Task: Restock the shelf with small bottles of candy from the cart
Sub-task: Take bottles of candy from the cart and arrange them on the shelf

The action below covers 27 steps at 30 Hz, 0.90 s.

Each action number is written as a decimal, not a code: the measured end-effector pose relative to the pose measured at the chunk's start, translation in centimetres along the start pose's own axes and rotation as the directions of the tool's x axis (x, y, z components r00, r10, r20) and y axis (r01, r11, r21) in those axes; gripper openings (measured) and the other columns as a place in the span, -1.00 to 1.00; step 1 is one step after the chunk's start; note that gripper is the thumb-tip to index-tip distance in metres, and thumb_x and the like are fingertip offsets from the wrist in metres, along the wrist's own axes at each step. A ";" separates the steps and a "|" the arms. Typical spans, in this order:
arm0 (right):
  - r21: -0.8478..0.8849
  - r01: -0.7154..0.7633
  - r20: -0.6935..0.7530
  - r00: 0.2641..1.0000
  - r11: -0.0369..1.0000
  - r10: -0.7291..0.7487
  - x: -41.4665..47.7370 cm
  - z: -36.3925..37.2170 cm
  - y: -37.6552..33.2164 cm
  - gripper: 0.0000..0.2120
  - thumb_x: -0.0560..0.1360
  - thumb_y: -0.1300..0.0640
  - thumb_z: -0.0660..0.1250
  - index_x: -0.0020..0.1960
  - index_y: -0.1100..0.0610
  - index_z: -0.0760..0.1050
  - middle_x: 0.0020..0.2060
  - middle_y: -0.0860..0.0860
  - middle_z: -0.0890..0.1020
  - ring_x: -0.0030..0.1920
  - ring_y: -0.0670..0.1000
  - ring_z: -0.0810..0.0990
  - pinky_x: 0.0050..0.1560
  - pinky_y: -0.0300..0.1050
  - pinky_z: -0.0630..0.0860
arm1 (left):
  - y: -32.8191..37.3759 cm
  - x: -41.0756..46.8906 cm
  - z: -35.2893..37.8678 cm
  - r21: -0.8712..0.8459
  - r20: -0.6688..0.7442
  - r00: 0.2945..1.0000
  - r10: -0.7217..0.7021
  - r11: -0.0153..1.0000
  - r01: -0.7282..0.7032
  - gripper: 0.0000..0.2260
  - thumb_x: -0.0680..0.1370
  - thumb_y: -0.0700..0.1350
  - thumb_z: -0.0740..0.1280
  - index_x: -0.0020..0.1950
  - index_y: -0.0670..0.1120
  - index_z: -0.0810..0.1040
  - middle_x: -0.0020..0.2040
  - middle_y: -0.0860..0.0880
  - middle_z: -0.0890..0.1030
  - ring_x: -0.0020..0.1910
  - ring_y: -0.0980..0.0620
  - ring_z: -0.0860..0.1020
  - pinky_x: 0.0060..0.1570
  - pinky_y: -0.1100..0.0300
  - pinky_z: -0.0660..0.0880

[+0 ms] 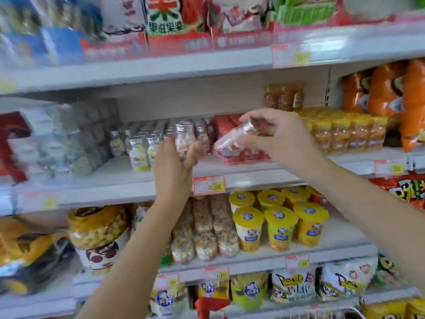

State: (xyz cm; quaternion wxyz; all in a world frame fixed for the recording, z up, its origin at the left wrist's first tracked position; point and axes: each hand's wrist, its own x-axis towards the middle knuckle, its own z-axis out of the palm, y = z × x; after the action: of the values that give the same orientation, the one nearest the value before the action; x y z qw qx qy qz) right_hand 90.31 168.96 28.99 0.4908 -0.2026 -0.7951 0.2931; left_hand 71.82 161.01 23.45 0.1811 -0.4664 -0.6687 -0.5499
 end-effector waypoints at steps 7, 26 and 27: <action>-0.466 0.116 -0.001 0.991 0.877 -0.131 9.4 6.5 -0.8 -0.77 0.45 0.16 0.42 0.05 0.21 0.51 -0.02 0.09 0.55 -0.08 0.04 0.49 -0.10 -0.17 0.34 | -2.0 3.5 2.1 0.111 0.158 0.987 -0.041 0.994 0.023 -0.70 0.53 0.05 0.33 -0.09 -0.15 0.33 -0.22 -0.05 0.40 -0.17 -0.16 0.44 -0.30 0.12 0.14; -0.734 0.045 0.274 0.933 0.678 0.235 24.0 12.7 6.1 -0.73 0.46 0.20 0.40 0.13 0.29 0.57 0.07 0.15 0.62 0.11 0.14 0.58 0.03 -0.16 0.48 | -4.9 3.4 3.9 0.251 0.232 0.969 0.083 0.957 -0.142 -0.41 0.54 0.25 0.14 0.50 0.07 0.11 0.00 0.01 0.58 -0.03 0.05 0.55 -0.17 0.28 0.35; -0.736 0.036 0.291 0.919 0.676 0.267 24.3 12.6 6.1 -0.70 0.44 0.19 0.43 0.13 0.29 0.57 0.06 0.15 0.63 0.08 0.13 0.60 0.02 -0.15 0.49 | -5.0 3.4 3.9 0.246 0.224 0.970 0.095 0.958 -0.151 -0.41 0.54 0.25 0.14 0.50 0.07 0.11 0.00 0.00 0.57 -0.03 0.04 0.55 -0.17 0.28 0.34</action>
State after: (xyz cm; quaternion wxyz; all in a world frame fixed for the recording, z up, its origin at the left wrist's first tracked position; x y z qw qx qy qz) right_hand 68.57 184.92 36.69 0.1883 -0.3715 -0.9090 0.0168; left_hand 67.08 166.19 21.84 0.2032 -0.5349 -0.7201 -0.3925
